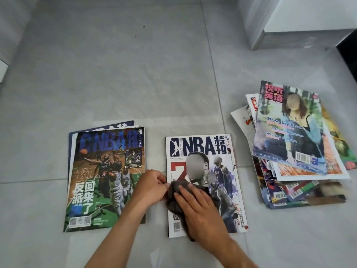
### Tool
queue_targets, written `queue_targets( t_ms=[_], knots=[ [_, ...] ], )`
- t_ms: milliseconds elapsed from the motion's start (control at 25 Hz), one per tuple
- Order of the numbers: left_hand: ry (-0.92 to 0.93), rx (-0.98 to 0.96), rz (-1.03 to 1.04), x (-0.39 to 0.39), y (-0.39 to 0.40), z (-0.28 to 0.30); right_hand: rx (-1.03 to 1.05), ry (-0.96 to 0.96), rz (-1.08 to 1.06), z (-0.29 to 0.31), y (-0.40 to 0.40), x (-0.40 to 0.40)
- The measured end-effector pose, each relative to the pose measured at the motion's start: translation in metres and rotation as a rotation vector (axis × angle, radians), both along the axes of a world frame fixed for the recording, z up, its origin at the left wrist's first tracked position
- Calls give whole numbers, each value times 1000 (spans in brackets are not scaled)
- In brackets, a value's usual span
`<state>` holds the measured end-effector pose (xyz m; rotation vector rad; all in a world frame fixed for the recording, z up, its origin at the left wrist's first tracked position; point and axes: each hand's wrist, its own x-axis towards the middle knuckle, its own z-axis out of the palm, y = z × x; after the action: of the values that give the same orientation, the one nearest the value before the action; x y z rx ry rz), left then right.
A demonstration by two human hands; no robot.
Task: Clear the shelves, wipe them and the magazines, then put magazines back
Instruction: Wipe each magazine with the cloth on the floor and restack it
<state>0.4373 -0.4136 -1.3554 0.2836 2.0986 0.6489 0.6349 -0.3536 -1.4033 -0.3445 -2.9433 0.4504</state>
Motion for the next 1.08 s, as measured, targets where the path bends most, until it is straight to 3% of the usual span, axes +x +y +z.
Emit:
queue_targets(
  t_ms=[80, 160, 240, 360, 480, 600, 720, 840, 1000, 1080],
  knots=[
    [-12, 9, 28, 1, -1, 2, 24, -50, -25, 2, 45, 21],
    [-21, 5, 29, 4, -1, 3, -47, -26, -301, 6, 77, 28],
    [7, 2, 17, 5, -1, 4, -100, -22, -387, 4, 52, 19],
    [129, -38, -124, 2, 0, 4, -111, 28, 71, -3, -20, 29],
    [98, -40, -175, -3, 0, 8, -225, 12, 354, 6, 15, 14],
    [92, -44, -187, -9, 2, 9, -361, -97, 351, 12, 67, -41],
    [-49, -23, -16, -16, 6, 14, -498, -139, 265, 13, 81, -70],
    [-169, -25, 27, -19, 8, 14, -437, -40, 151, 13, 57, -36],
    [-240, -37, -37, -25, 8, 13, -340, -21, 400, 10, 36, 16],
    [-251, -39, -47, -27, 8, 14, -321, -12, 385, 6, 54, 2]
  ],
)
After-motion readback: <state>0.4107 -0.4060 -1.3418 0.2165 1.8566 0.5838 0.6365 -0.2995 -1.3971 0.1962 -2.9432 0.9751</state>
